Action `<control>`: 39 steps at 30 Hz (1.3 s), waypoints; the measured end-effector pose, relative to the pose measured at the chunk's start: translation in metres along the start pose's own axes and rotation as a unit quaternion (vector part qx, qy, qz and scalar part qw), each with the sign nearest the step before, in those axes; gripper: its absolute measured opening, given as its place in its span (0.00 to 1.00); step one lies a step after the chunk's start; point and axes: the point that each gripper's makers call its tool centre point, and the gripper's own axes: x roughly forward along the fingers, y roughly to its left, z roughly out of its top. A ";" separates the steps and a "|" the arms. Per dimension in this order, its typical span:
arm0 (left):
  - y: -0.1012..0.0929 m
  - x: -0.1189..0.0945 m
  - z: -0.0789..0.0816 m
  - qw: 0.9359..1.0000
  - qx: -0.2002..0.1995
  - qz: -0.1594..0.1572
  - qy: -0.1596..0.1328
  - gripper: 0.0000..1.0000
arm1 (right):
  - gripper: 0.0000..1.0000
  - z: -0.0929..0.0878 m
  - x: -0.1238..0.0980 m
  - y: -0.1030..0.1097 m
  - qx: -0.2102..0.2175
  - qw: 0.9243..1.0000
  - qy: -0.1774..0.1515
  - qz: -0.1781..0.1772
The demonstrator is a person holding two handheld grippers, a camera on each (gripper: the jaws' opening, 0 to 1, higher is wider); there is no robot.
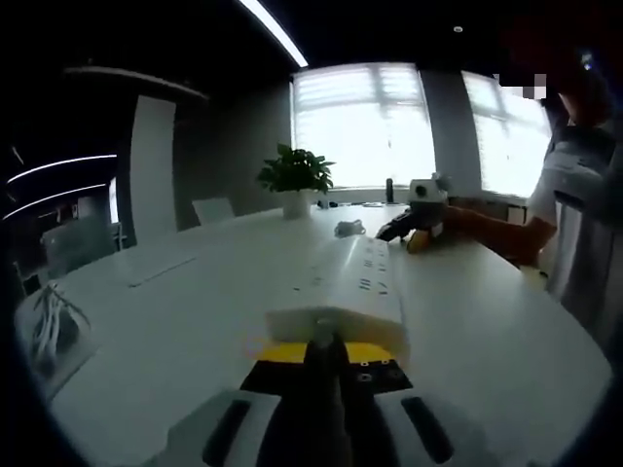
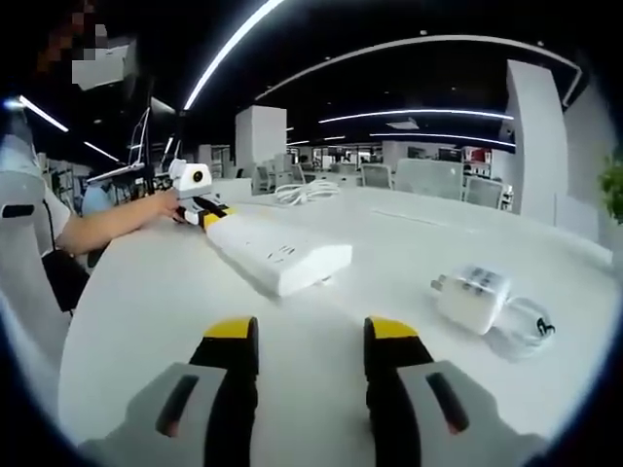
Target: Straighten the power strip on the desk, plug the charger into it
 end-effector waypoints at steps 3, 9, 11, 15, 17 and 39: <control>0.000 0.000 0.000 1.000 0.000 0.000 0.000 0.13 | 0.42 -0.001 -0.003 0.001 -0.002 1.000 -0.001 0.009; 0.000 0.000 0.000 1.000 -0.001 -0.001 0.000 0.13 | 0.42 -0.003 -0.011 -0.005 0.000 1.000 -0.001 0.001; 0.000 0.000 0.000 1.000 -0.001 -0.001 0.000 0.13 | 0.42 -0.003 -0.011 -0.006 0.001 1.000 -0.001 -0.001; 0.000 0.000 0.001 1.000 -0.001 -0.001 0.000 0.13 | 0.42 -0.003 -0.012 -0.007 0.001 1.000 -0.001 -0.001; 0.000 0.000 0.001 1.000 -0.001 -0.001 0.000 0.13 | 0.42 -0.003 -0.013 -0.008 0.001 1.000 0.000 -0.003; 0.000 0.000 0.001 1.000 -0.002 -0.001 0.000 0.14 | 0.42 0.033 -0.044 -0.060 0.046 0.988 -0.123 -0.084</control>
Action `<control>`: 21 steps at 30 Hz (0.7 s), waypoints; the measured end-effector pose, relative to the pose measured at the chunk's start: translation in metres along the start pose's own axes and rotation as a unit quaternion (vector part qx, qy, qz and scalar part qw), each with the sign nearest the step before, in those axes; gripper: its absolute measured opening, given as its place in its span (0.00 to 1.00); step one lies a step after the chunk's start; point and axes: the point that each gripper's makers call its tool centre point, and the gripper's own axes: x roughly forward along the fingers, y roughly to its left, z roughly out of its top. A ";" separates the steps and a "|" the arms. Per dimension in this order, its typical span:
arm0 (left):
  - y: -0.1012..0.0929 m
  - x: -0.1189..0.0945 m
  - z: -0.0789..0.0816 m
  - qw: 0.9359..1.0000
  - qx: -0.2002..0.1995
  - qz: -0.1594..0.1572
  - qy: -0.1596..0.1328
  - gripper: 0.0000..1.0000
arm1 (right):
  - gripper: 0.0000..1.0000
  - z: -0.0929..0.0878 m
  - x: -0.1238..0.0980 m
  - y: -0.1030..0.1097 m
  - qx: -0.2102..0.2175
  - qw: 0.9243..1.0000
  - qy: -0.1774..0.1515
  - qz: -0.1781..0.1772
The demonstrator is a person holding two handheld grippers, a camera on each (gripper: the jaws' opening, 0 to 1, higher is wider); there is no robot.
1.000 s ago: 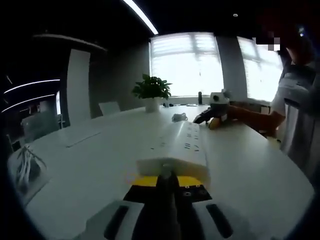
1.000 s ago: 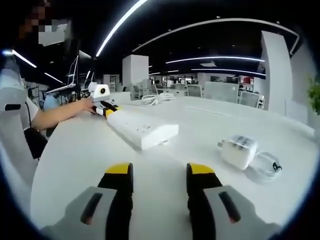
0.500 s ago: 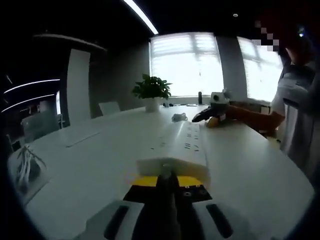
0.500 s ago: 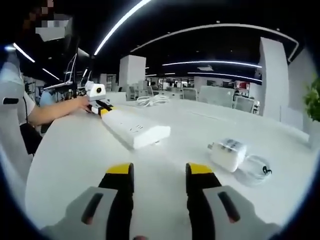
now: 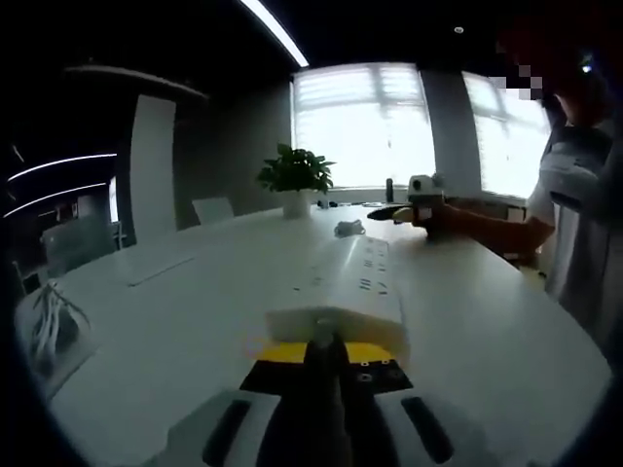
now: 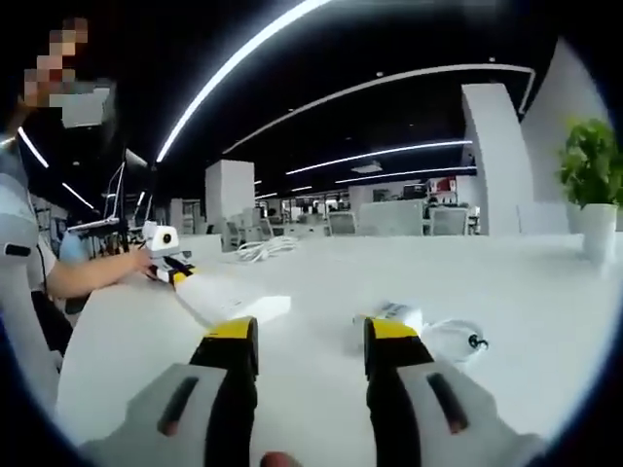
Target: Straighten the power strip on the desk, plug the charger into it
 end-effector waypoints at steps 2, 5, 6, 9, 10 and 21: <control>0.000 0.000 0.000 1.000 0.000 0.000 0.000 0.14 | 0.42 0.000 0.000 -0.004 0.002 1.000 0.000 -0.007; 0.001 -0.001 0.000 1.000 0.000 0.000 0.000 0.14 | 0.42 0.001 0.000 -0.005 -0.002 1.000 -0.003 -0.010; 0.001 -0.001 0.000 1.000 0.000 0.000 0.000 0.14 | 0.42 0.001 0.000 -0.005 -0.004 1.000 -0.002 -0.011; 0.001 -0.001 0.000 1.000 0.000 -0.001 0.000 0.14 | 0.42 0.001 0.001 -0.006 -0.007 1.000 -0.001 -0.012; 0.001 -0.001 0.000 1.000 0.000 -0.001 0.000 0.14 | 0.43 0.001 0.001 -0.006 -0.008 1.000 -0.002 -0.011; 0.002 0.000 0.000 1.000 -0.001 -0.001 0.000 0.14 | 0.43 0.000 0.002 -0.014 -0.022 1.000 0.003 -0.015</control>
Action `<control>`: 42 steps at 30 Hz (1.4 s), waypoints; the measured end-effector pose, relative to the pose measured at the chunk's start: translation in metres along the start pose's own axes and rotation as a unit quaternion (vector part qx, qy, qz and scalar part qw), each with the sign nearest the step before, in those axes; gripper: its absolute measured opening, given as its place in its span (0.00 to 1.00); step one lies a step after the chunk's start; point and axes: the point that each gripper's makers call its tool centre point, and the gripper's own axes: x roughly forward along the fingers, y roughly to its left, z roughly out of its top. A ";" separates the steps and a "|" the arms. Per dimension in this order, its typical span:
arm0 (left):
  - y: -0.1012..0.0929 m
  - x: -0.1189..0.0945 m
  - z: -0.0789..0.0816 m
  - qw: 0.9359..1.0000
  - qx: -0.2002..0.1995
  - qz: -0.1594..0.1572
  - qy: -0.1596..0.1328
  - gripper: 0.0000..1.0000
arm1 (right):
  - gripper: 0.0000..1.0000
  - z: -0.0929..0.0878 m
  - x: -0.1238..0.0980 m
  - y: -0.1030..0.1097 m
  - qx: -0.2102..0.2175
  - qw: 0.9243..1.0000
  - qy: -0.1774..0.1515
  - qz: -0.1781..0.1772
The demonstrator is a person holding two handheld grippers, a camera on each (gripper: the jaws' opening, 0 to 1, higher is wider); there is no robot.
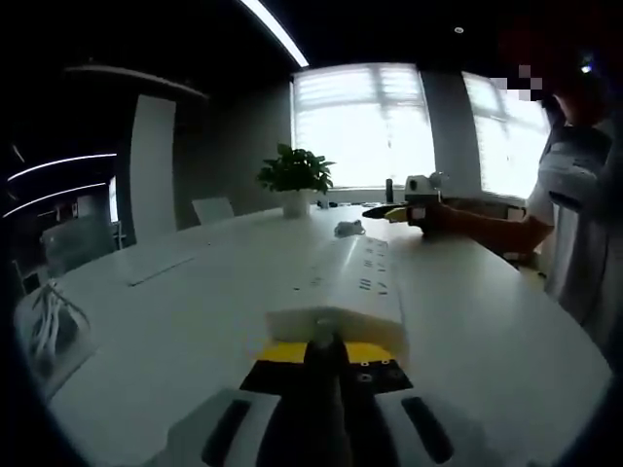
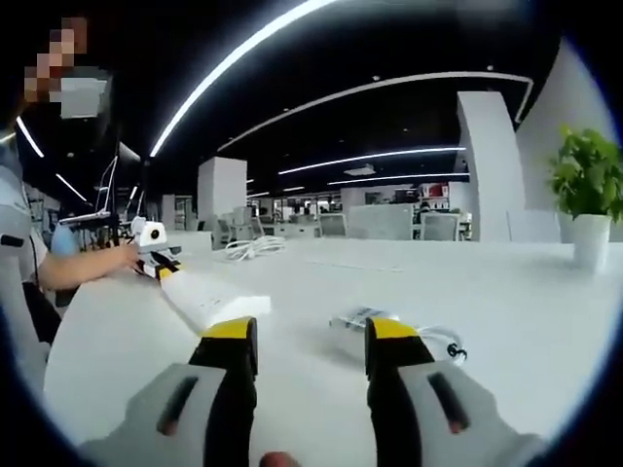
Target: Straighten the power strip on the desk, plug the charger into it
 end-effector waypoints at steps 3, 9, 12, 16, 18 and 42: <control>0.000 0.000 0.000 1.000 0.000 0.000 0.000 0.14 | 0.44 -0.001 0.000 -0.004 -0.008 1.000 0.002 -0.006; -0.001 0.001 0.000 1.000 0.000 0.000 0.000 0.14 | 0.44 -0.001 0.000 -0.013 -0.010 1.000 0.005 -0.009; -0.002 0.001 0.001 1.000 0.000 0.000 0.000 0.14 | 0.43 -0.001 0.000 -0.011 -0.018 1.000 0.004 -0.008; -0.002 0.001 0.000 1.000 0.000 -0.001 0.000 0.14 | 0.43 -0.002 0.002 -0.010 -0.021 1.000 0.006 -0.002; -0.001 0.001 0.000 1.000 0.000 -0.001 0.000 0.14 | 0.43 -0.002 0.002 -0.012 -0.025 1.000 0.007 -0.001; -0.001 0.002 0.001 1.000 0.000 0.000 0.000 0.14 | 0.42 -0.005 0.007 -0.023 -0.034 0.999 0.016 0.010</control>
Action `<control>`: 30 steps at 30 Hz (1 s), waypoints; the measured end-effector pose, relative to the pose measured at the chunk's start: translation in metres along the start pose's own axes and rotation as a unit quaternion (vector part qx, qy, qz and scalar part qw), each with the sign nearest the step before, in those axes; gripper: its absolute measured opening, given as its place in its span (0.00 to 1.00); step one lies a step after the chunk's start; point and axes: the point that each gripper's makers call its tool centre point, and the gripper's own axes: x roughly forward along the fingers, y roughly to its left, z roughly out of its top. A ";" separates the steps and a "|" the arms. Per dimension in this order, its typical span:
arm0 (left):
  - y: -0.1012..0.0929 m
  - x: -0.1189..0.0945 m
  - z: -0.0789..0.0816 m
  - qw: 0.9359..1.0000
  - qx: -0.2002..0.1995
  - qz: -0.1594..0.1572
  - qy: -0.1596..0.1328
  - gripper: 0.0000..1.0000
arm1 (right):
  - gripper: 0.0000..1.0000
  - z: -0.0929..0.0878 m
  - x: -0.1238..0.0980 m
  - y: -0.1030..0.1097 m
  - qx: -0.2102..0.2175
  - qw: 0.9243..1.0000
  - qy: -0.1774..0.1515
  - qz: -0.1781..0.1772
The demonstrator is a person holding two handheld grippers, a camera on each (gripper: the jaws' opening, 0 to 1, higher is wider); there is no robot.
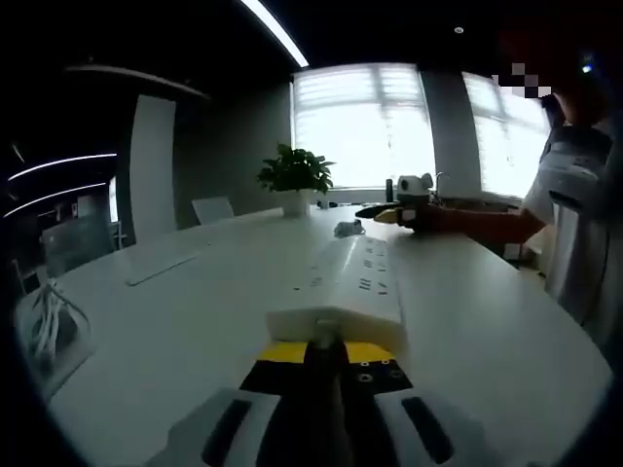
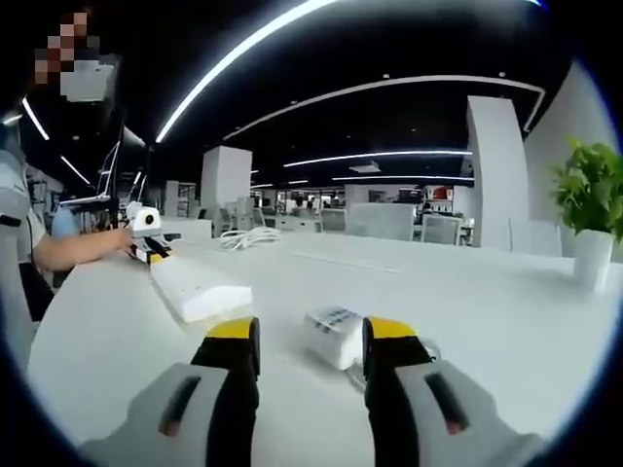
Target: Straighten the power strip on the desk, plug the charger into it
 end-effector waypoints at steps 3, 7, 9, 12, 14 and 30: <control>0.000 0.000 0.000 1.000 0.000 0.000 0.000 0.14 | 0.41 -0.002 0.001 -0.003 -0.007 1.000 0.006 -0.003; 0.000 0.001 0.000 1.000 0.000 0.000 0.000 0.13 | 0.41 -0.003 0.002 -0.006 -0.003 1.000 0.006 -0.002; 0.000 0.002 0.001 1.000 0.000 -0.001 -0.001 0.13 | 0.41 -0.003 0.002 -0.007 -0.005 1.000 0.008 -0.001; 0.001 0.002 0.001 1.000 0.000 -0.001 0.000 0.13 | 0.41 -0.003 0.003 -0.008 -0.005 1.000 0.008 0.000; 0.001 0.002 0.001 1.000 0.000 -0.001 0.000 0.13 | 0.41 -0.004 0.004 -0.008 -0.006 1.000 0.011 0.002; 0.000 0.002 0.001 1.000 0.000 -0.001 -0.001 0.13 | 0.41 -0.009 0.007 -0.013 -0.018 1.000 0.022 0.002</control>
